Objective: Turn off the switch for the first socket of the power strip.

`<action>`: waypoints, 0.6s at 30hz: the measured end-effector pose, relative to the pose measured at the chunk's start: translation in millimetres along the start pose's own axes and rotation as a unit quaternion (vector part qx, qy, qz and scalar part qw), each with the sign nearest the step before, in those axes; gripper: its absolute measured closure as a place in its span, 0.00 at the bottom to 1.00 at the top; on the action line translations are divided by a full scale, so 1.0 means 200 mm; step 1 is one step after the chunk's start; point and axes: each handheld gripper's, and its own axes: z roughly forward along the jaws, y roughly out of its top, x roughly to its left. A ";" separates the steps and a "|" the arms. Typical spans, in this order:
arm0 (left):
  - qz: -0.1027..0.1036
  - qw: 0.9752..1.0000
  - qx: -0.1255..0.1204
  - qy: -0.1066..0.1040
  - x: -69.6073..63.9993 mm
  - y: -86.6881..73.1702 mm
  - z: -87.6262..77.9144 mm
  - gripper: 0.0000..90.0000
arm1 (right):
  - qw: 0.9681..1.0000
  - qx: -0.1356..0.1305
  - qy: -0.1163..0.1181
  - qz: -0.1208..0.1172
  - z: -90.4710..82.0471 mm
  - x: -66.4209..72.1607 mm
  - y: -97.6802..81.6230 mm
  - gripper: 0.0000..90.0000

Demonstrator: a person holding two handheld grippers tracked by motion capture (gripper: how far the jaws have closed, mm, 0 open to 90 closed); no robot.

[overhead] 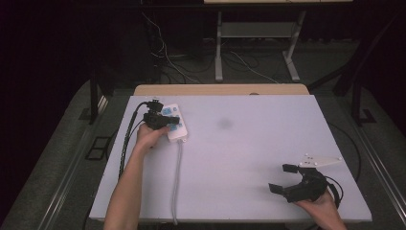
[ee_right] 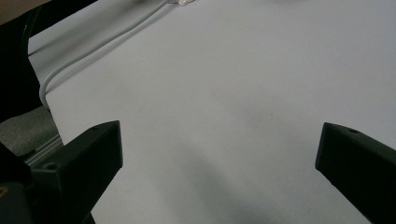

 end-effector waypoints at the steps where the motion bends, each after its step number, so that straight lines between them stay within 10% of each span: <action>1: -0.002 1.000 -0.002 -0.002 0.00 0.00 0.00 0.99 | 1.000 0.000 0.000 0.001 0.00 0.00 0.00 0.00; 18: 0.018 1.000 0.007 0.019 -0.03 -0.01 0.02 0.99 | 1.000 -0.001 -0.001 0.001 0.00 -0.01 0.00 0.00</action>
